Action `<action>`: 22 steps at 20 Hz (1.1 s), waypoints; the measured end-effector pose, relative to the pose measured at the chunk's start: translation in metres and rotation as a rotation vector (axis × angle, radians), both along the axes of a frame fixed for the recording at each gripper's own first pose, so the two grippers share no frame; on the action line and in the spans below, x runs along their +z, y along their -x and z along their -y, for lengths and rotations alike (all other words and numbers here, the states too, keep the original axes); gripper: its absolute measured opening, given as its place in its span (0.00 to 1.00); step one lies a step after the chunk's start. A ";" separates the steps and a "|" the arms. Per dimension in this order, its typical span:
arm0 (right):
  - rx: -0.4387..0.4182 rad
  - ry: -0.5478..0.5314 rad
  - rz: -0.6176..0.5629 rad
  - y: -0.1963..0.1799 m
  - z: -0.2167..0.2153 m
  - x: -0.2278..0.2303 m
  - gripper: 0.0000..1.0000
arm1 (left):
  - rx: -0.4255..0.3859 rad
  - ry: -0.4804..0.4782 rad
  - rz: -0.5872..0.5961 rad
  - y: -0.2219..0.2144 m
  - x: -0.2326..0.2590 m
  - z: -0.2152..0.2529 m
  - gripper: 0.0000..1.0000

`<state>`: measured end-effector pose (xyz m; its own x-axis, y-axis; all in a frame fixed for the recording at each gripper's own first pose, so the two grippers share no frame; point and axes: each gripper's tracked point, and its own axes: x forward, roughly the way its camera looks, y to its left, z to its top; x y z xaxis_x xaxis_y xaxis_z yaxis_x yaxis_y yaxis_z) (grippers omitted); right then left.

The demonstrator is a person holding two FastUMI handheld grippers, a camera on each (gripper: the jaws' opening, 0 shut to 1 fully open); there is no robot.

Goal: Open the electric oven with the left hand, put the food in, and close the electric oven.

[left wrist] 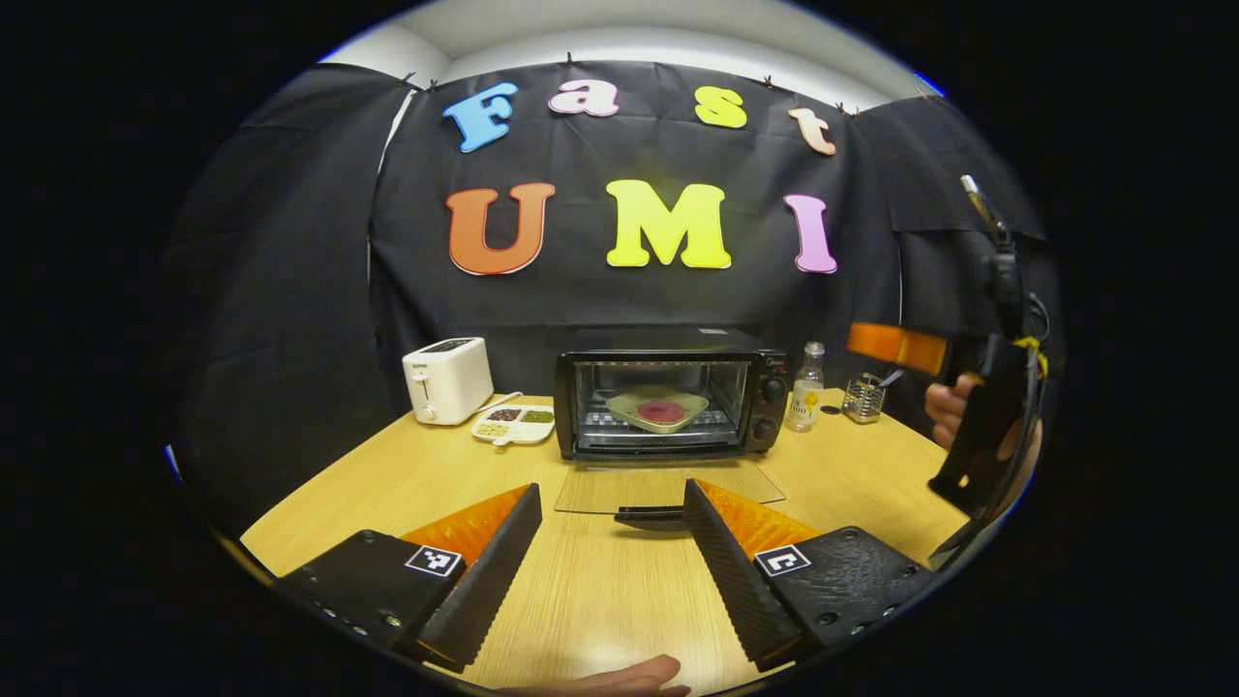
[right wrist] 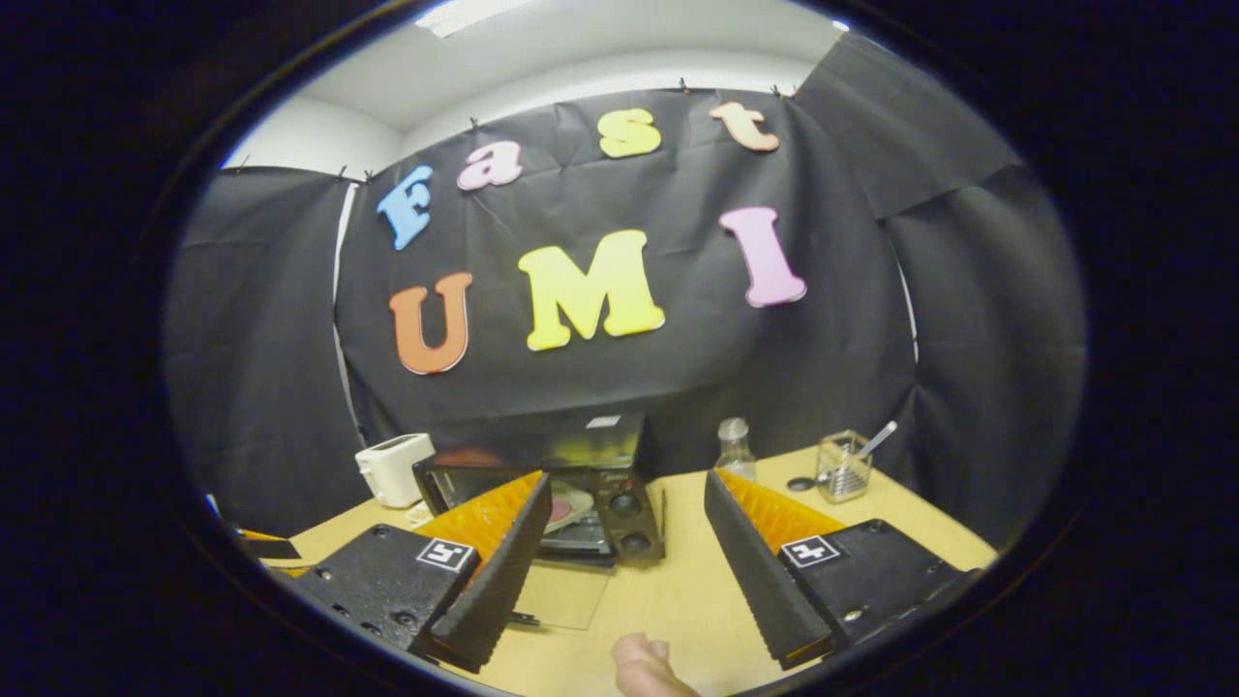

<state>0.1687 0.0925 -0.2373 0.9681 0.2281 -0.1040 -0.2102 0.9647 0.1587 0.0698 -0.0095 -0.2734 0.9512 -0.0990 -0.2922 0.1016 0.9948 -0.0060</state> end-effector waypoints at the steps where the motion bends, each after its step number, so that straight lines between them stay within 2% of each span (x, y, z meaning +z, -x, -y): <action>1: -0.016 0.016 0.030 0.005 0.016 0.015 0.95 | -0.009 -0.003 -0.013 -0.004 -0.006 0.005 0.94; 3: -0.074 0.039 0.077 0.010 0.052 0.041 0.95 | -0.014 -0.008 -0.050 -0.014 -0.020 0.013 0.94; 4: -0.102 0.046 0.083 0.014 0.068 0.051 1.00 | -0.017 -0.010 -0.067 -0.018 -0.028 0.019 0.94; 5: -0.116 0.050 0.083 0.018 0.080 0.060 0.94 | -0.023 -0.010 -0.084 -0.021 -0.035 0.024 0.94; 10: -0.163 0.085 0.101 0.030 0.132 0.087 0.95 | -0.054 -0.027 -0.178 -0.037 -0.077 0.047 0.94; 12: -0.208 0.111 0.123 0.030 0.153 0.095 0.95 | -0.062 -0.038 -0.217 -0.044 -0.094 0.055 0.95; 14: -0.230 0.120 0.143 0.034 0.164 0.102 0.95 | -0.072 -0.046 -0.254 -0.050 -0.109 0.063 0.95; 15: -0.238 0.116 0.139 0.037 0.168 0.104 1.00 | -0.074 -0.050 -0.270 -0.055 -0.116 0.066 0.95; 16: -0.237 0.114 0.126 0.035 0.174 0.102 0.96 | -0.076 -0.052 -0.287 -0.060 -0.123 0.070 0.95; 18: -0.215 0.122 0.117 0.037 0.174 0.103 0.96 | -0.083 -0.035 -0.332 -0.067 -0.139 0.080 0.95; 21: -0.236 0.192 0.130 0.040 0.194 0.104 0.96 | -0.067 -0.003 -0.394 -0.076 -0.155 0.085 0.95; 22: -0.255 0.204 0.134 0.040 0.202 0.103 1.00 | -0.053 -0.003 -0.398 -0.081 -0.155 0.083 0.95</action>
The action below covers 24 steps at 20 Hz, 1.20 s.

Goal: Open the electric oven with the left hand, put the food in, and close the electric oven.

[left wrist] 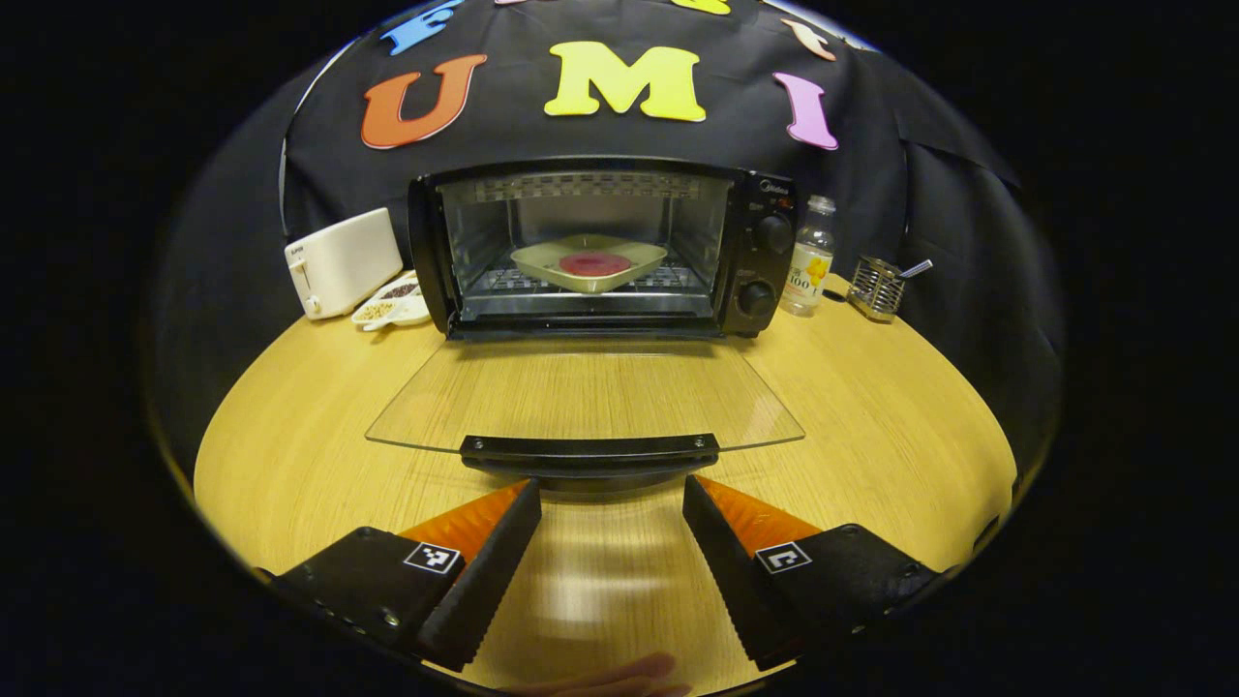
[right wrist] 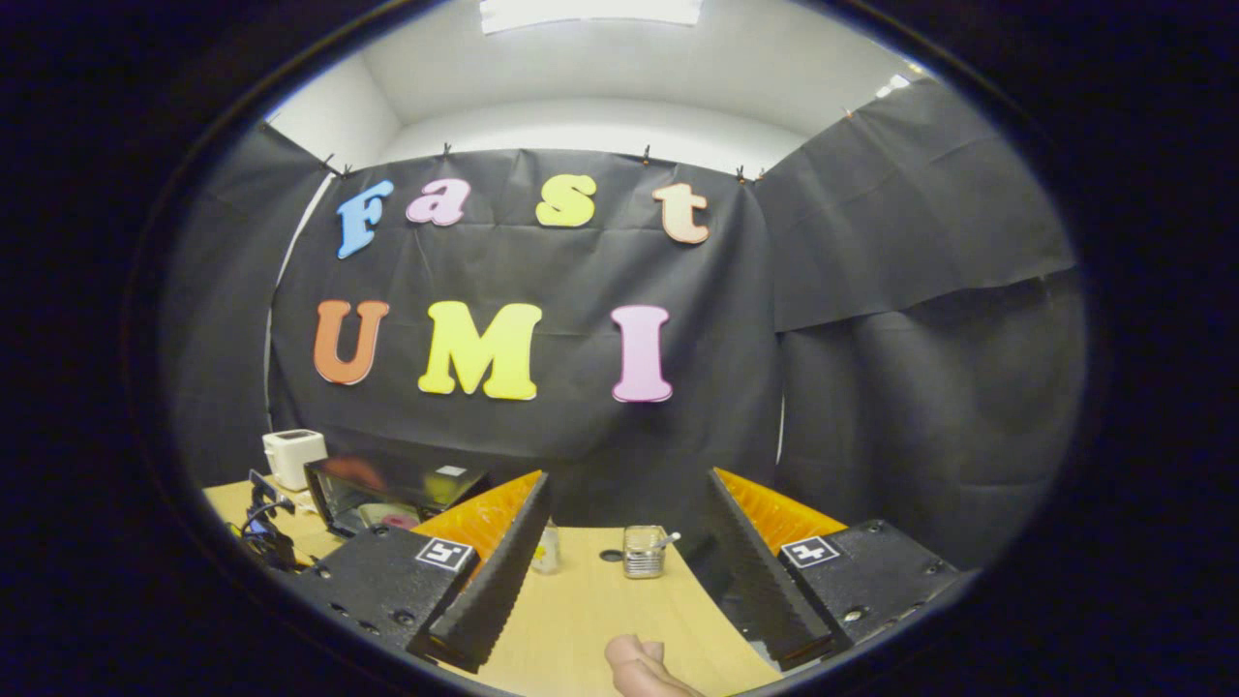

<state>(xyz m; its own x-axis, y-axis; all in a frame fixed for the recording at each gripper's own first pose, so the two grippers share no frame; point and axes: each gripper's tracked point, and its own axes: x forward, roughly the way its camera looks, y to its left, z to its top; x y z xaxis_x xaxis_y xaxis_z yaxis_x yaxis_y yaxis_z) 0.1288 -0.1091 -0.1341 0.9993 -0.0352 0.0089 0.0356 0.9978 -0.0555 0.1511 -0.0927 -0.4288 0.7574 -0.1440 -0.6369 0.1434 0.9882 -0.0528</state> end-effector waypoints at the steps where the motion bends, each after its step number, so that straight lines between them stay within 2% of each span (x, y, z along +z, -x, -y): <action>1: -0.015 0.003 0.000 0.002 0.007 -0.001 1.00 | -0.001 0.000 -0.003 -0.004 0.002 0.001 0.95; 6: -0.047 -0.022 -0.048 0.000 0.023 -0.020 0.96 | -0.015 -0.068 -0.028 -0.005 -0.004 0.003 0.94; 15: -0.057 -0.040 -0.079 0.012 0.029 -0.025 0.96 | -0.010 -0.052 -0.015 -0.006 0.005 0.002 0.95; 16: -0.052 -0.048 -0.085 0.013 0.029 -0.026 1.00 | -0.007 -0.054 -0.006 -0.006 0.009 0.002 0.95; 17: -0.040 -0.060 -0.094 0.015 0.026 -0.026 0.96 | -0.005 -0.054 0.004 -0.007 0.013 0.002 0.95; 21: -0.020 -0.078 -0.117 0.023 0.021 -0.029 0.96 | -0.005 -0.051 0.075 -0.015 0.042 0.001 0.95; 22: -0.018 -0.083 -0.118 0.024 0.022 -0.029 0.96 | -0.006 -0.048 0.094 -0.017 0.048 -0.001 1.00; 23: -0.015 -0.090 -0.121 0.026 0.020 -0.027 0.96 | -0.005 -0.044 0.109 -0.020 0.053 -0.002 0.96; 24: -0.016 -0.090 -0.121 0.029 0.020 -0.027 0.96 | -0.007 -0.042 0.122 -0.022 0.058 -0.004 0.96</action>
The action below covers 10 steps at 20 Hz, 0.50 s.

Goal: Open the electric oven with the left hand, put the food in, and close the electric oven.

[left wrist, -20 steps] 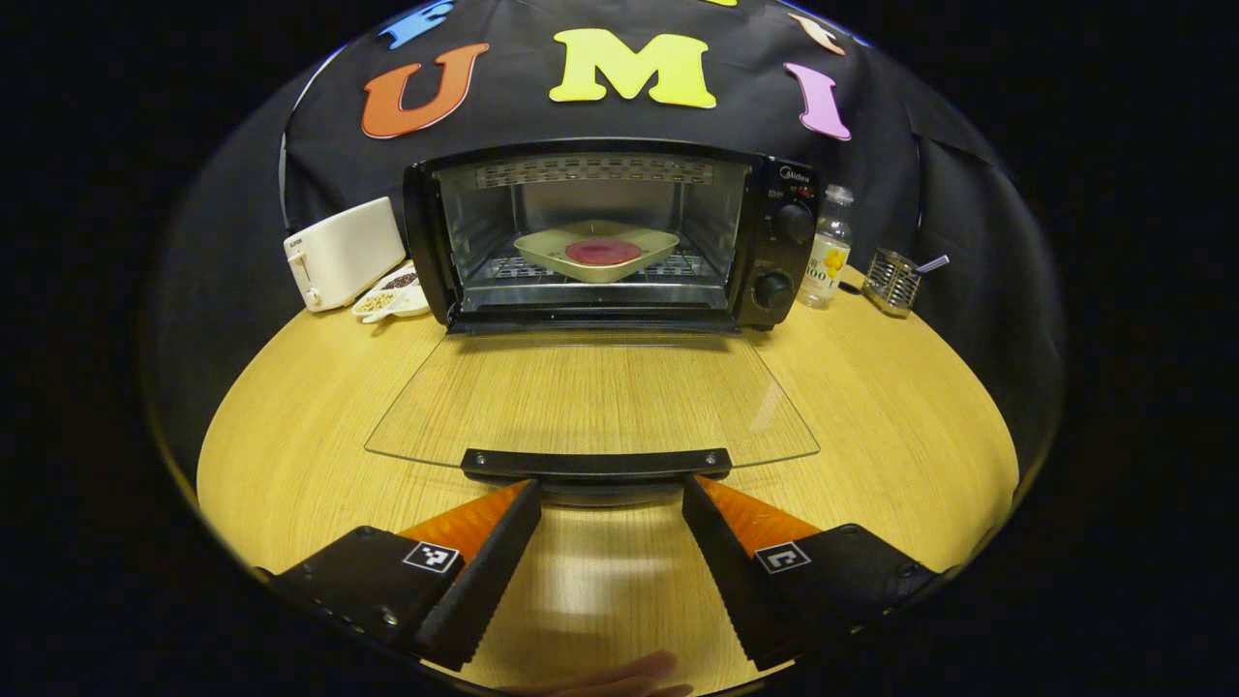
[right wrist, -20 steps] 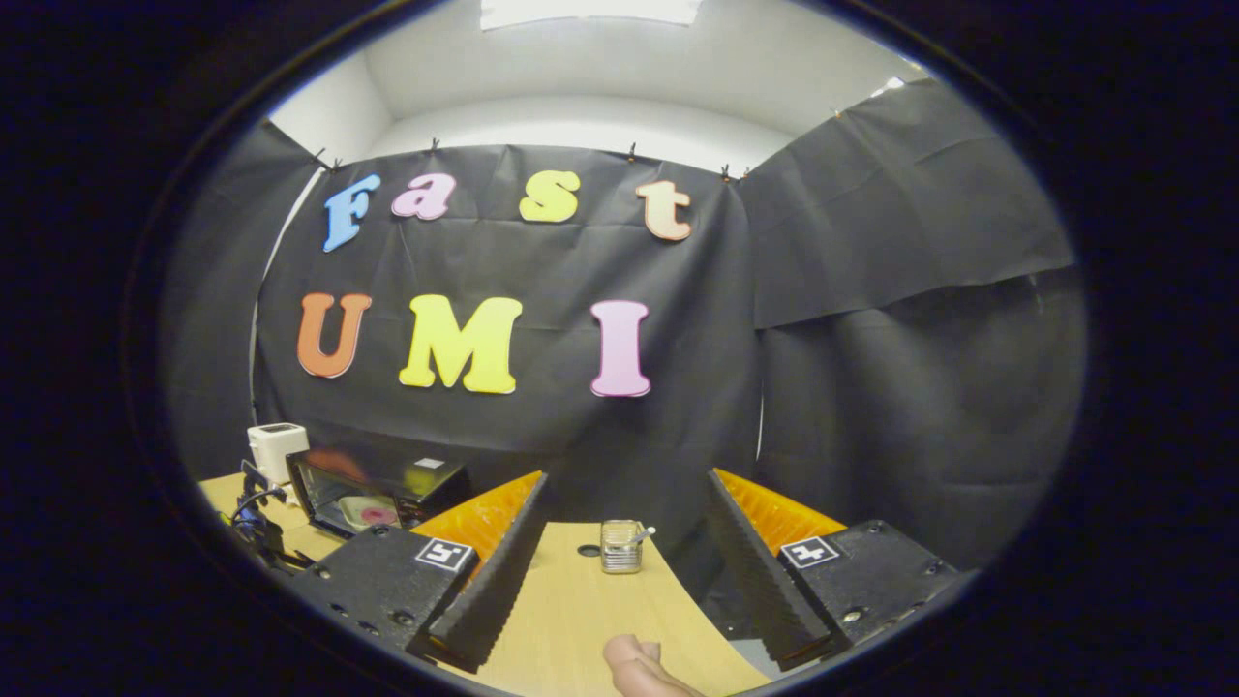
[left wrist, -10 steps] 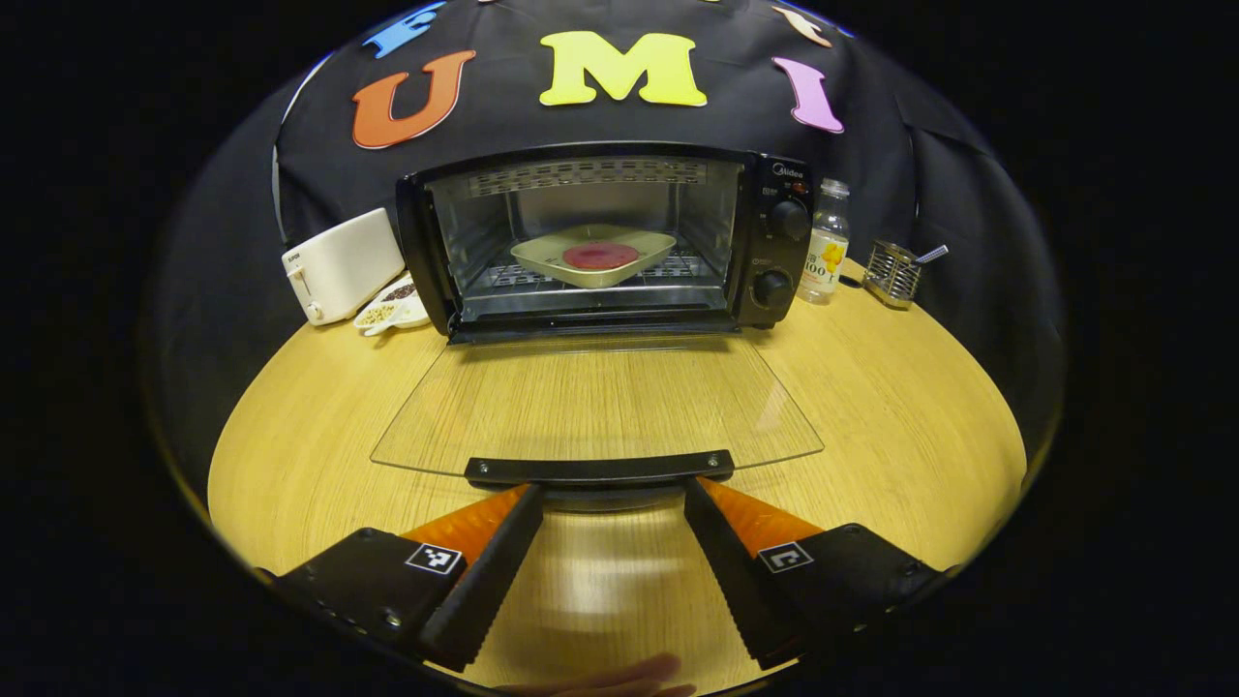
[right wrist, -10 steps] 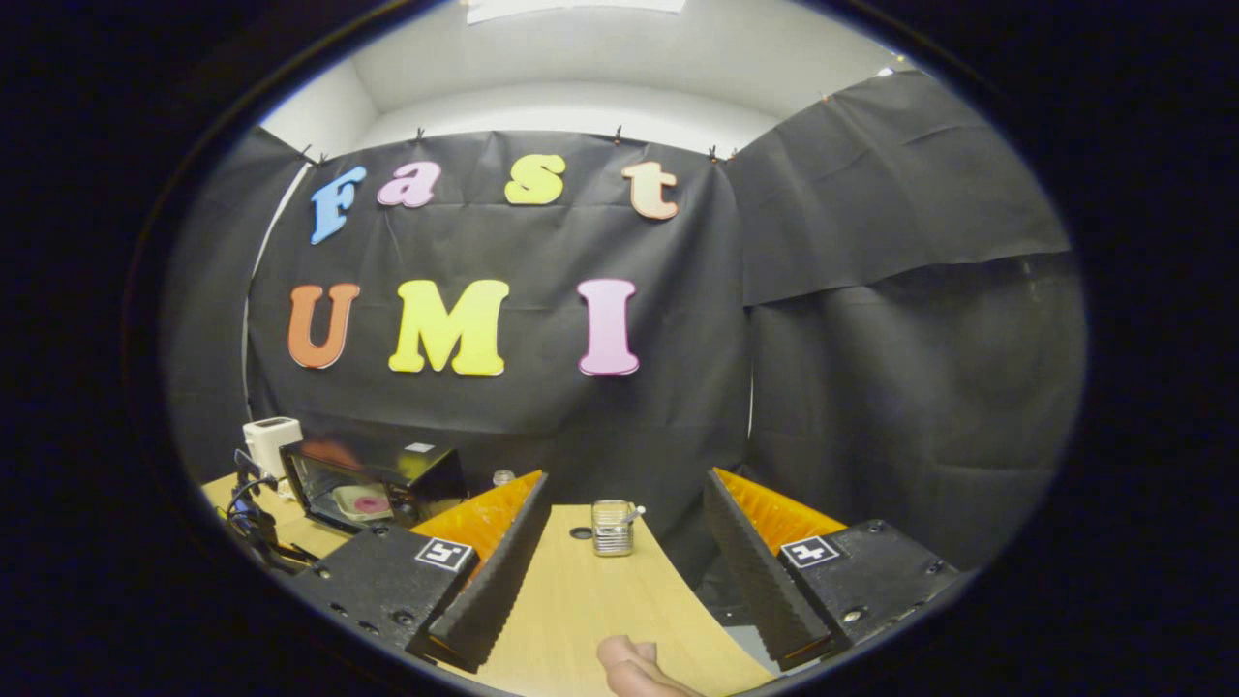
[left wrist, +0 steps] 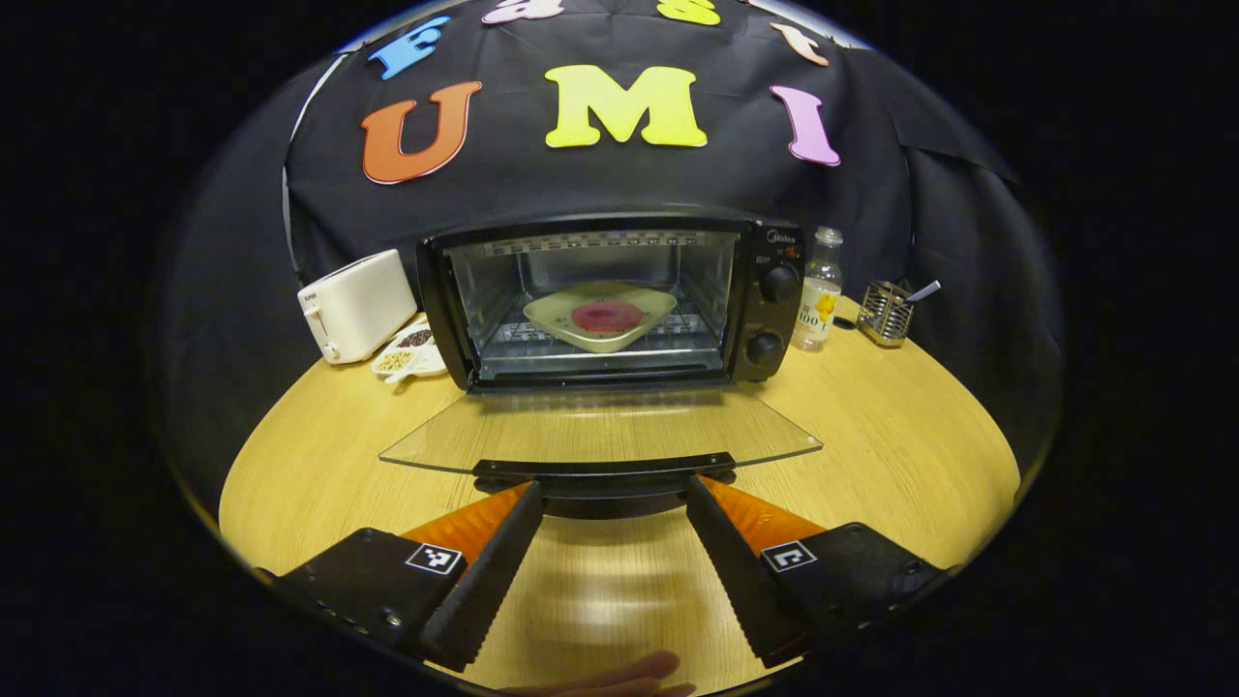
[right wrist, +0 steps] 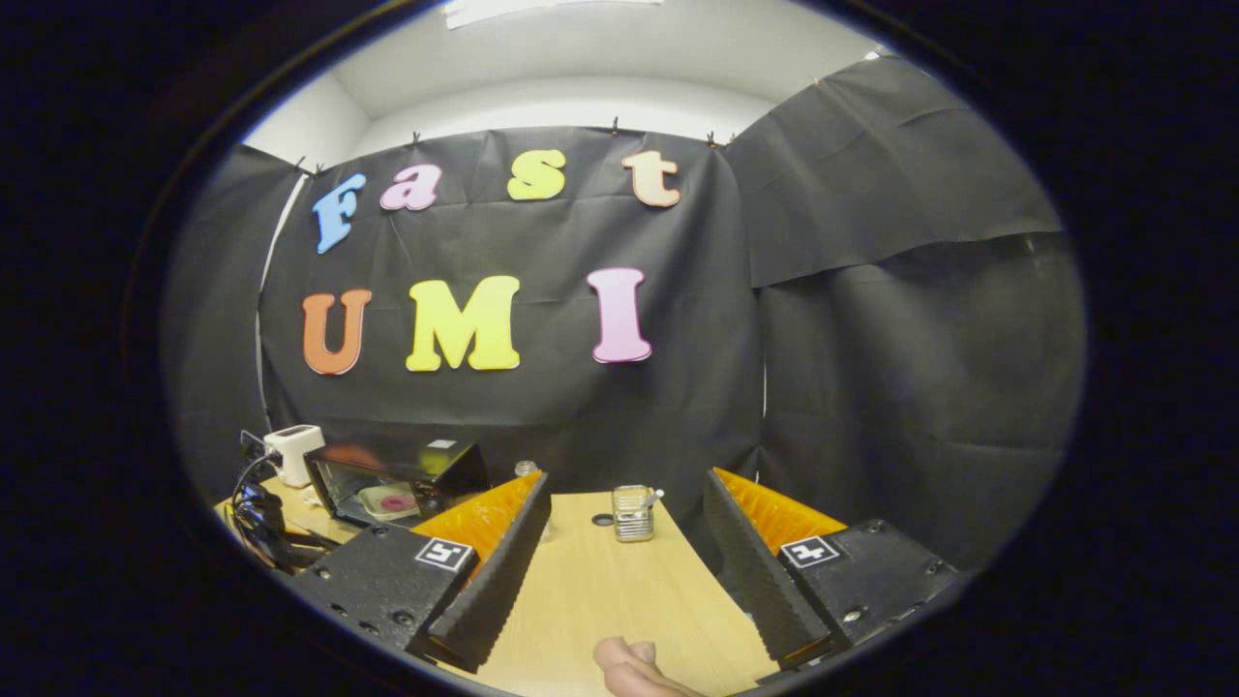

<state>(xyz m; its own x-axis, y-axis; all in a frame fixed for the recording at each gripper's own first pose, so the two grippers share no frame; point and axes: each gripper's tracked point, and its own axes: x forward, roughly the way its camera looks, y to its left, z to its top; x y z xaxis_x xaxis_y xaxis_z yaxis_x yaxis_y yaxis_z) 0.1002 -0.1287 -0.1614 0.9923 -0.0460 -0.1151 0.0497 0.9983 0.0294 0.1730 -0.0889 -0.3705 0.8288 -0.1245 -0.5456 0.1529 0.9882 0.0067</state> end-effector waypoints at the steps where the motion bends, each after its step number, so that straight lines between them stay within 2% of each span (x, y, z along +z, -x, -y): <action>1: -0.005 0.001 0.003 0.002 0.001 0.001 0.96 | -0.003 0.000 0.017 -0.003 0.007 0.000 0.96; 4: 0.008 -0.009 0.008 0.012 -0.003 0.005 0.96 | -0.012 0.007 0.067 -0.015 0.025 -0.002 0.96; 10: 0.035 -0.056 -0.009 0.033 -0.010 0.005 0.96 | -0.021 0.048 0.082 -0.039 0.052 -0.009 0.96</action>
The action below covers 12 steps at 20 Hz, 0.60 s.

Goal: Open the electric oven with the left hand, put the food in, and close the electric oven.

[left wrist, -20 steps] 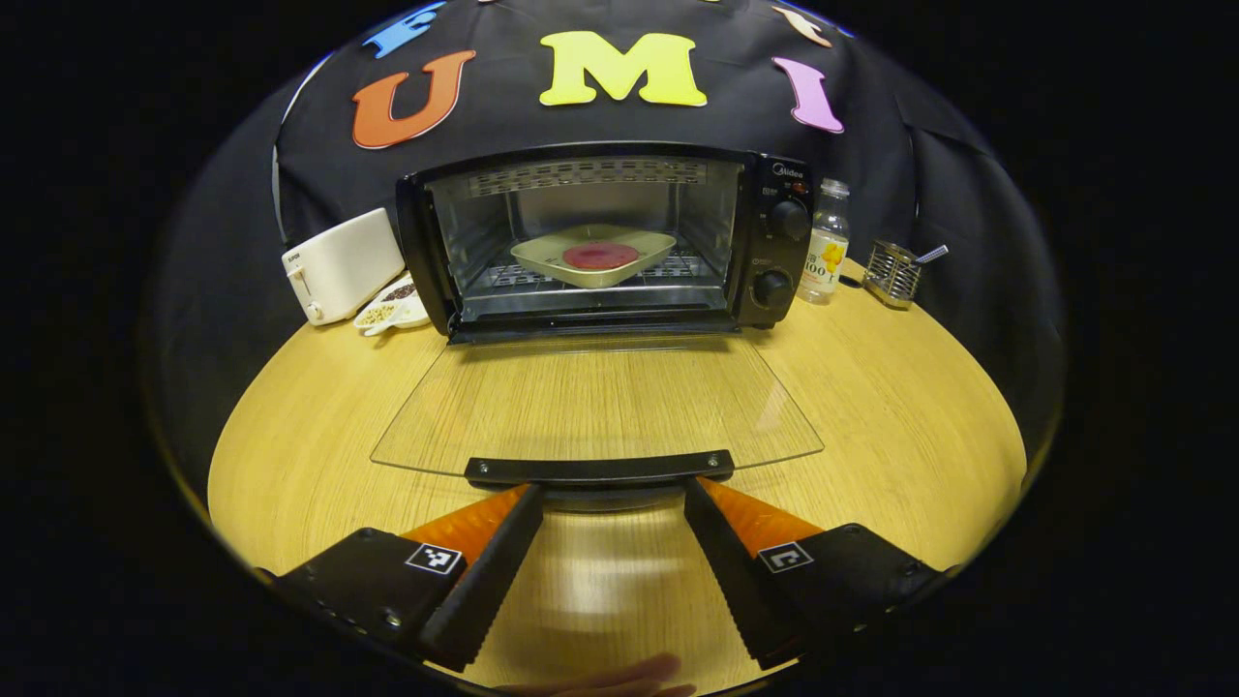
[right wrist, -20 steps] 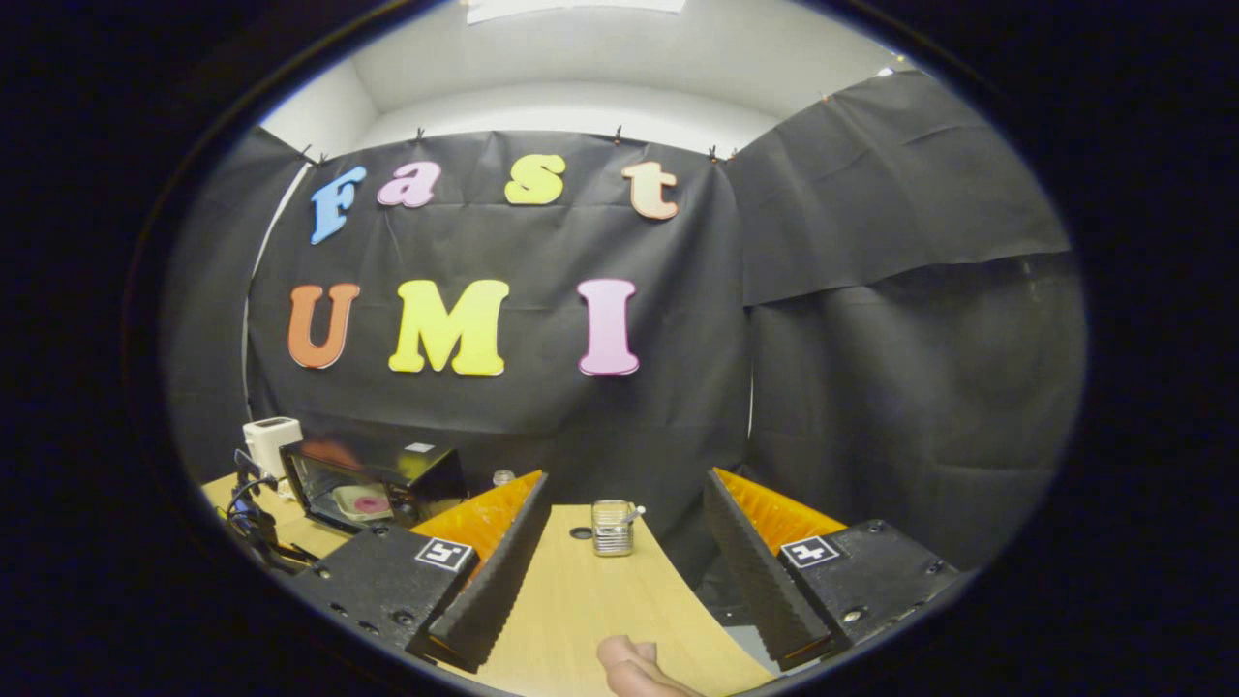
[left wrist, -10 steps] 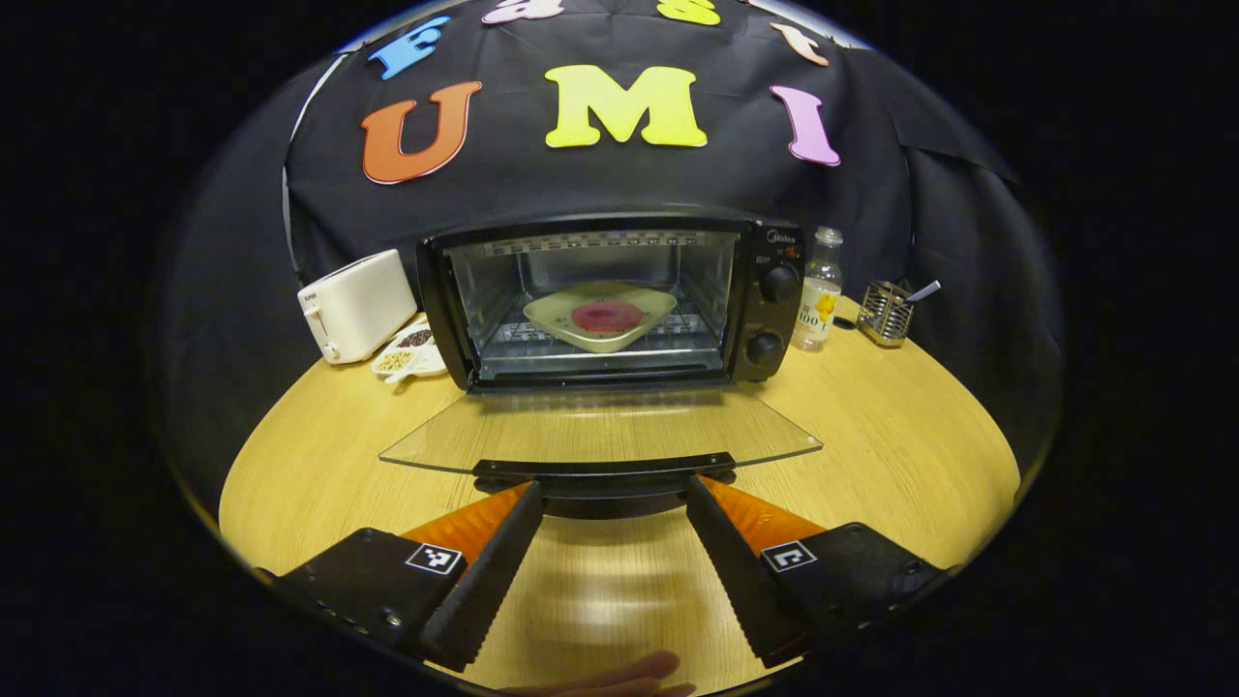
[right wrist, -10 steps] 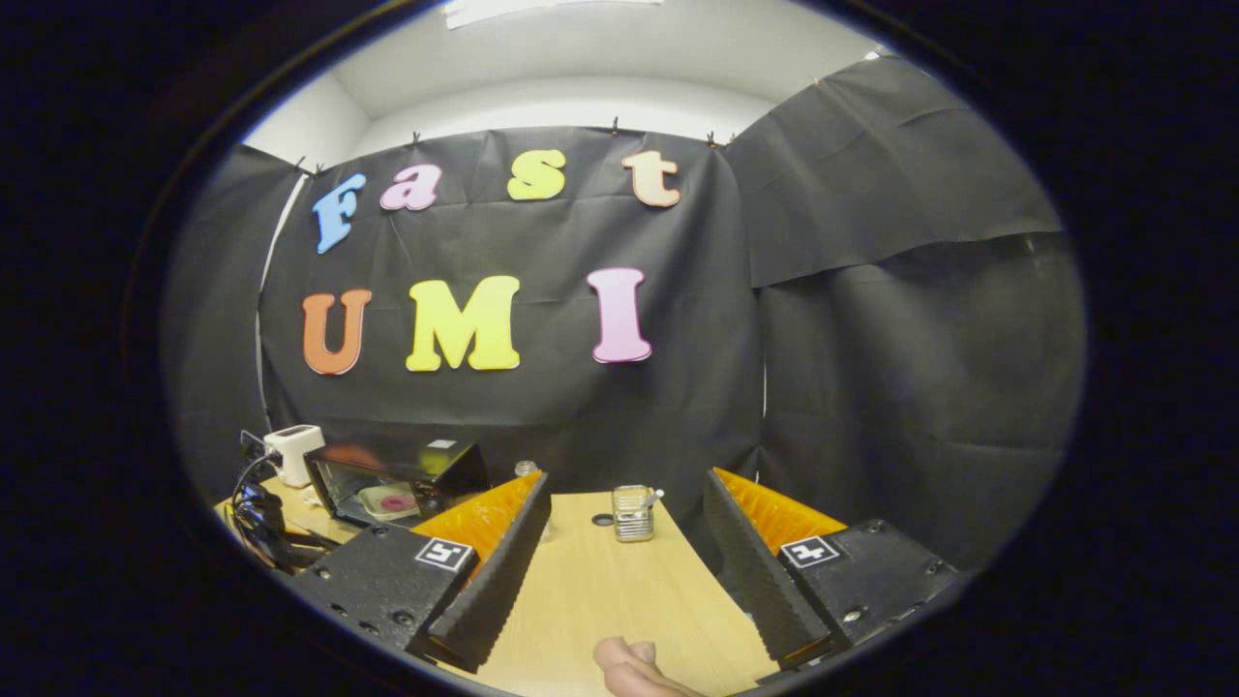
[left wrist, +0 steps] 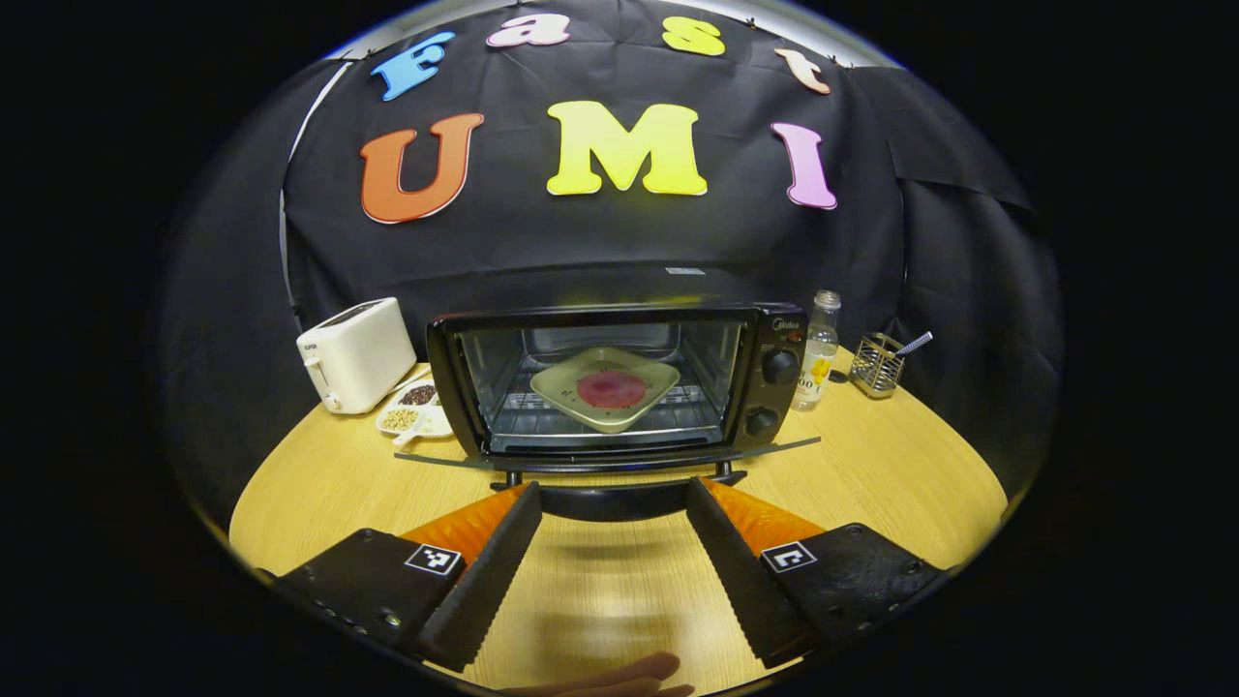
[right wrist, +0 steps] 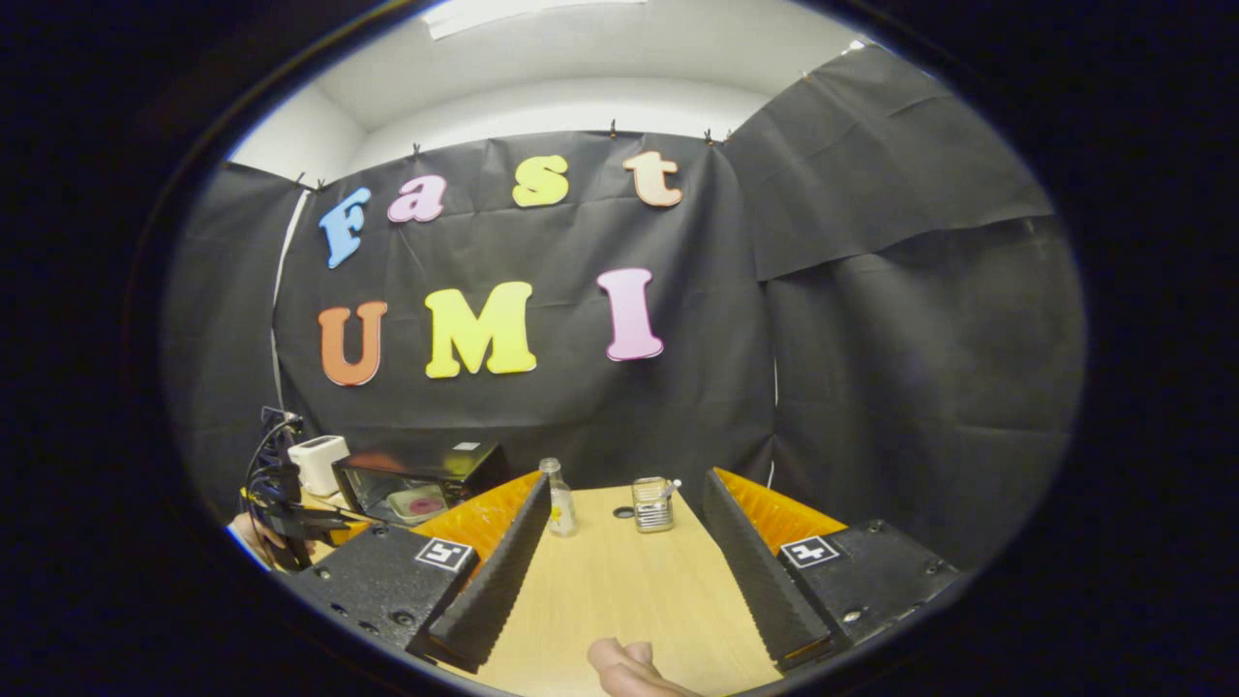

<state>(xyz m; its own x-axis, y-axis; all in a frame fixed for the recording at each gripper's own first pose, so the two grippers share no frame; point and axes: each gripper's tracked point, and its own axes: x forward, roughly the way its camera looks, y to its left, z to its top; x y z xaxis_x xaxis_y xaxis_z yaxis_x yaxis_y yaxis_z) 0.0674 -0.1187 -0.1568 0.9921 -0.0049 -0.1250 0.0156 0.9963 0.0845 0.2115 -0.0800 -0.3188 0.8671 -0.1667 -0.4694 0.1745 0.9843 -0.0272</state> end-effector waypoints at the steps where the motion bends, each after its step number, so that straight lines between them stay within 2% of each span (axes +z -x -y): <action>1: -0.001 -0.002 0.003 0.003 0.000 0.001 0.96 | -0.001 0.006 0.001 -0.003 0.004 0.000 0.96; 6: 0.001 0.000 0.004 0.022 -0.002 0.005 0.96 | -0.024 -0.021 0.052 -0.029 0.021 0.001 0.98; 9: -0.002 0.005 0.013 0.032 0.000 0.008 0.96 | -0.006 -0.056 0.066 -0.045 0.023 -0.005 0.97; 12: -0.004 0.004 0.019 0.037 -0.001 0.010 0.96 | 0.007 -0.029 0.068 -0.063 0.019 -0.006 0.96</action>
<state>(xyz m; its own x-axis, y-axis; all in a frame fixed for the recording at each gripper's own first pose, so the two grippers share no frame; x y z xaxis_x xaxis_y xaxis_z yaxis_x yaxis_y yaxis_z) 0.0303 -0.1180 -0.1471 0.9943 -0.0090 -0.1059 0.0176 0.9966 0.0805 0.2741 -0.0739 -0.3000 0.8984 -0.1477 -0.4136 0.1682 0.9857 0.0135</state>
